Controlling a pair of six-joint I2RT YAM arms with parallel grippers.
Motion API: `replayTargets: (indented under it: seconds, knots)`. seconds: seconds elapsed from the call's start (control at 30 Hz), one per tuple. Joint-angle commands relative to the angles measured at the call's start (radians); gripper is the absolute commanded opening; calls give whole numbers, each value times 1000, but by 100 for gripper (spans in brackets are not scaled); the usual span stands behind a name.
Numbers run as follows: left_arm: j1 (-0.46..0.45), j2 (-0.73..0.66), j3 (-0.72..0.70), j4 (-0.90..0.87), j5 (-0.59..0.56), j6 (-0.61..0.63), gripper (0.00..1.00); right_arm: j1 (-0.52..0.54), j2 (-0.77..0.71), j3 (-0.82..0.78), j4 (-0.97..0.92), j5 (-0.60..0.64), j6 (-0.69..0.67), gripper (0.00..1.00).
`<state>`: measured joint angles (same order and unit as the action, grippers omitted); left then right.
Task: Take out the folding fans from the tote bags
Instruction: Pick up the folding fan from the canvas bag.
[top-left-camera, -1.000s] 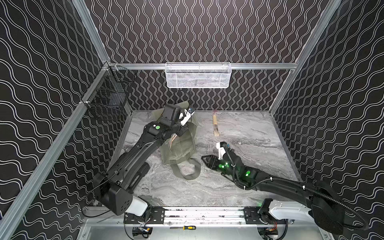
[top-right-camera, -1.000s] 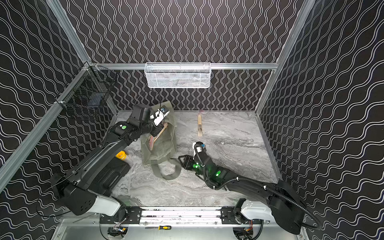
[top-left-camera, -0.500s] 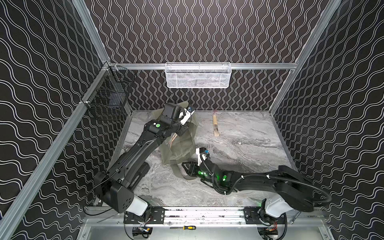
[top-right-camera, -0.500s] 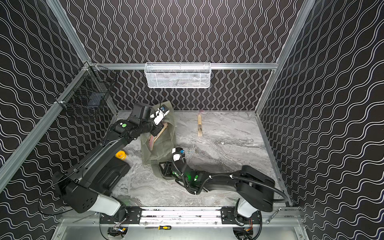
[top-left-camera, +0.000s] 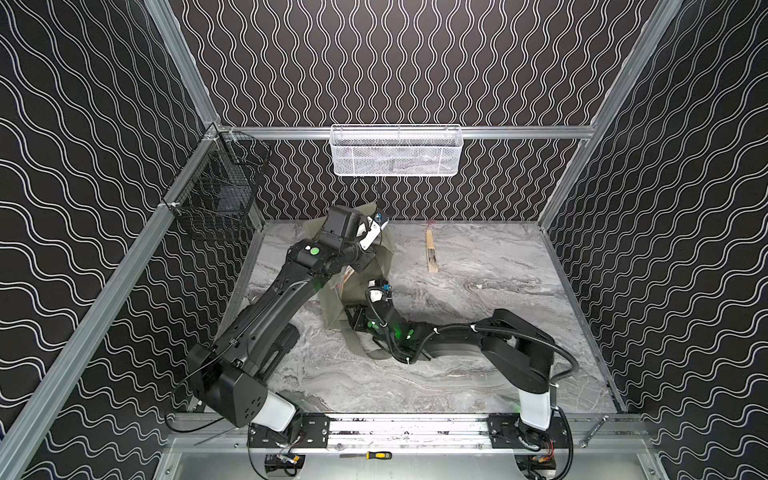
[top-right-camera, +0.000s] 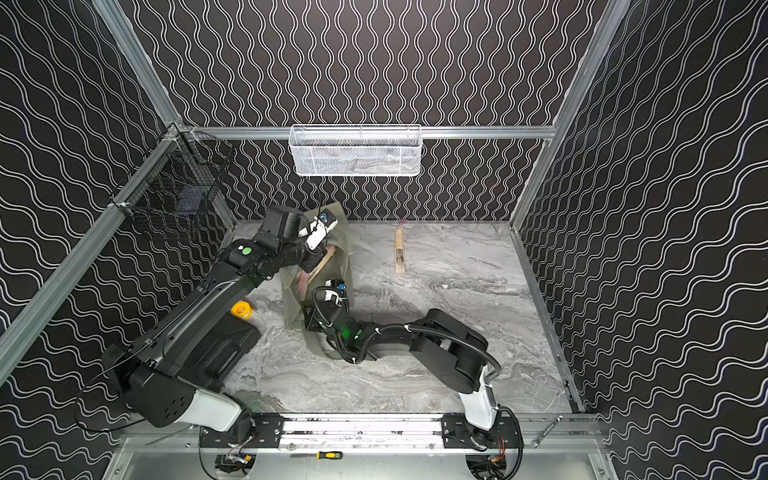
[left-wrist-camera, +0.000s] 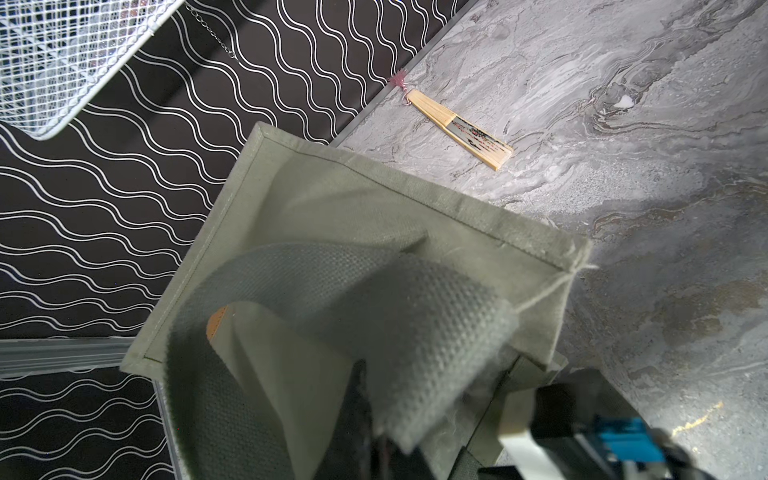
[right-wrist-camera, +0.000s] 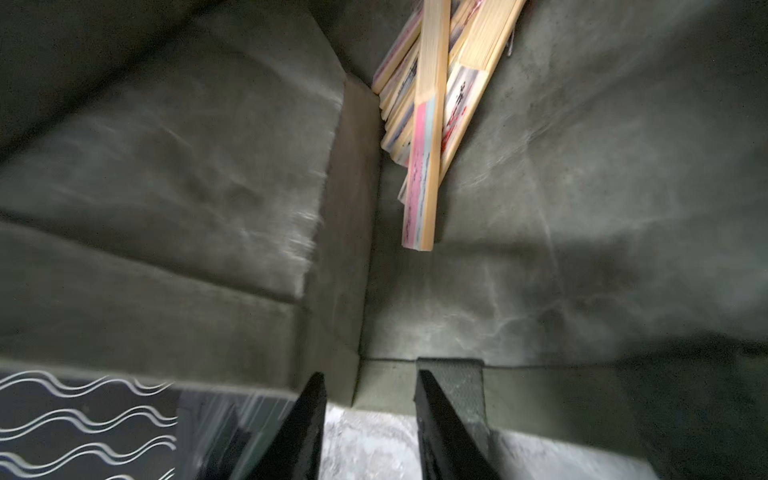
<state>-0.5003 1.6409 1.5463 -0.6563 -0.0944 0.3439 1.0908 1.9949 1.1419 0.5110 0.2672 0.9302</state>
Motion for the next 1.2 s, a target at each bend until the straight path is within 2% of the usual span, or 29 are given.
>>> replayTargets:
  seconds: [0.0,0.2,0.27,0.63,0.73,0.87,1.03,1.17]
  knots:
    - [3,-3,13,22,7,-9,0,-19,42,40,-11,-10,-18,39]
    - [2,-6,13,20,15,-9,0,-57,113,101,-16,-32,-34,38]
    - [3,-3,15,18,15,-9,0,-58,131,139,-30,-19,-84,38]
    - [3,0,12,17,19,-2,0,-116,260,311,-107,-149,-67,40]
    - [2,2,12,14,23,-3,0,-128,266,312,-88,-154,-56,41]
    - [2,4,14,13,21,-2,0,-154,281,308,-29,-242,-21,40]
    - [2,4,15,10,22,-2,0,-166,304,319,-2,-284,8,38]
    - [2,8,16,8,24,-3,0,-176,328,324,56,-348,31,33]
